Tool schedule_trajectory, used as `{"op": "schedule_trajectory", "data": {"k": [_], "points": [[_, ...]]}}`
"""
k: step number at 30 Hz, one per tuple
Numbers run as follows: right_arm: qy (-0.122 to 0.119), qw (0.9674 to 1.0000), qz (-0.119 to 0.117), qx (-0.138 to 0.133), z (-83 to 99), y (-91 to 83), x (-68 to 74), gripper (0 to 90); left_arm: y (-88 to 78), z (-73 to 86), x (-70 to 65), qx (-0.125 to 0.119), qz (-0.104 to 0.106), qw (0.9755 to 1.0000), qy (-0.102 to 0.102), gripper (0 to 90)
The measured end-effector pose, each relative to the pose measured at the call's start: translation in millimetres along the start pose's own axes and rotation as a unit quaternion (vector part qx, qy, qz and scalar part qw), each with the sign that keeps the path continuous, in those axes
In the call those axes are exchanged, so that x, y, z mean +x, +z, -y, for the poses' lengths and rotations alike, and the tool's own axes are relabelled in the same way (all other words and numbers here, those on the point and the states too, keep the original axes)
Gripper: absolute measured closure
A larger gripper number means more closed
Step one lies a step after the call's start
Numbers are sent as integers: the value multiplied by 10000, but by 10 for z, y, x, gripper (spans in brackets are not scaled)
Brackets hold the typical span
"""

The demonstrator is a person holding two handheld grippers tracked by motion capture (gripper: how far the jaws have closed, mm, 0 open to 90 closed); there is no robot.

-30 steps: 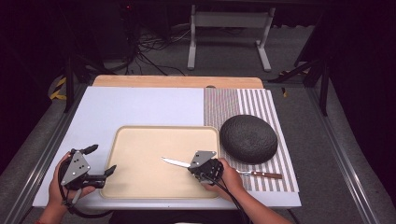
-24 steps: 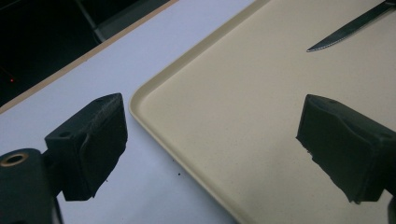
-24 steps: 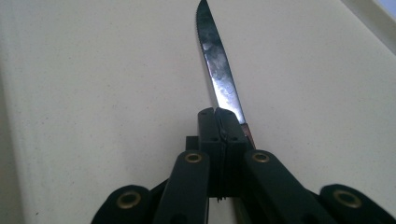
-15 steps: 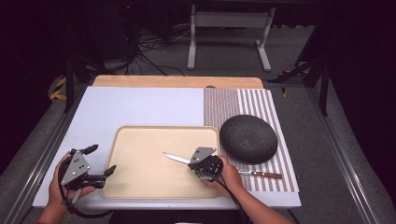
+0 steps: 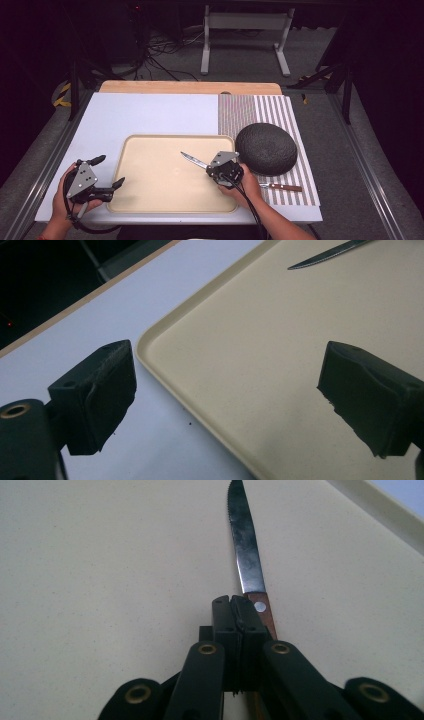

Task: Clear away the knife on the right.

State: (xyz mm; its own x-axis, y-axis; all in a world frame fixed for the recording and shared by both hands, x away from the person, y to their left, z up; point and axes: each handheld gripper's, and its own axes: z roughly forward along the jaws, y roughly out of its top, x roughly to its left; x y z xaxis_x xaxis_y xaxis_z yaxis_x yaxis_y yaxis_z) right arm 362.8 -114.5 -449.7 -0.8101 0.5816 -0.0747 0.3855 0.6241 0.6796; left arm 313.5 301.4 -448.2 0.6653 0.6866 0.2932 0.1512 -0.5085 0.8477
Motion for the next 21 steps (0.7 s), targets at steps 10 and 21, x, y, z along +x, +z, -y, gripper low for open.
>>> {"op": "schedule_trajectory", "data": {"k": [10, 21], "points": [[49, 9997, 154, -173, 49, -133, -102, 692, -3, -3, -7, 20, 22, 10000, 5, 94], [202, 9997, 98, 105, 137, -153, -114, 770, 6, 0, -3, 48, 41, 10000, 33, 94]]}}
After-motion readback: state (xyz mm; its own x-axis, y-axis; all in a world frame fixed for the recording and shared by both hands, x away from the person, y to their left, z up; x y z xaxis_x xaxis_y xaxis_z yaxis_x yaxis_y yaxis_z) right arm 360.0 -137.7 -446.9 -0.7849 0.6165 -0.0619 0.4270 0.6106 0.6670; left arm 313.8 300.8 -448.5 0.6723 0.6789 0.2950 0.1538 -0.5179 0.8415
